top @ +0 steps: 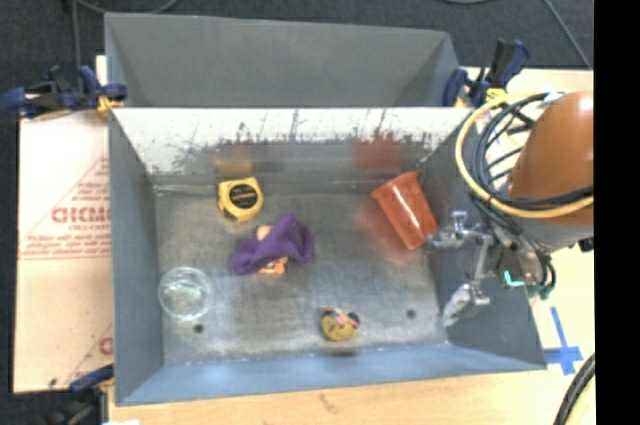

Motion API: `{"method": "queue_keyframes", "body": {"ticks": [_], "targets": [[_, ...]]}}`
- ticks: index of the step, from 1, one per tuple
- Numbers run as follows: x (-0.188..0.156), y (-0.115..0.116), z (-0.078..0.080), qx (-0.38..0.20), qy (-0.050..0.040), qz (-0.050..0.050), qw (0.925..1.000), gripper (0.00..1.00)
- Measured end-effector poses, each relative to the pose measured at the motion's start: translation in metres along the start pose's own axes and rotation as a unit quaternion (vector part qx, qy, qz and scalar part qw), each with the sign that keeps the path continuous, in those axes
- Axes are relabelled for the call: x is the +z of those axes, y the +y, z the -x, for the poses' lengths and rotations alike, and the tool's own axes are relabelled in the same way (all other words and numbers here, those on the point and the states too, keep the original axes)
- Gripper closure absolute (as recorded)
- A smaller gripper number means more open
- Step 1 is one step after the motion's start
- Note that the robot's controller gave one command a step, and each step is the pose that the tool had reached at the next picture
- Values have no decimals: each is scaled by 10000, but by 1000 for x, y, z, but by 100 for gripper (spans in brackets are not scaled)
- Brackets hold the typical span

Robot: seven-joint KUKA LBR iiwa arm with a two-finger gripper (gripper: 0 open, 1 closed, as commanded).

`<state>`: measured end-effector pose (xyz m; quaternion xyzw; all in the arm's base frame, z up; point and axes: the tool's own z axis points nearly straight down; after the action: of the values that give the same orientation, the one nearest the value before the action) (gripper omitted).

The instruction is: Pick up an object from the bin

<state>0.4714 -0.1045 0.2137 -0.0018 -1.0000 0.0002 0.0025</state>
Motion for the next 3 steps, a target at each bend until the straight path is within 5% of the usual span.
{"method": "queue_keyframes", "body": {"ticks": [1,3], "targets": [[-4,0,2,-15,-40,-8,10000,0],[57,66,70,-290,-37,-4,9996,0]]}}
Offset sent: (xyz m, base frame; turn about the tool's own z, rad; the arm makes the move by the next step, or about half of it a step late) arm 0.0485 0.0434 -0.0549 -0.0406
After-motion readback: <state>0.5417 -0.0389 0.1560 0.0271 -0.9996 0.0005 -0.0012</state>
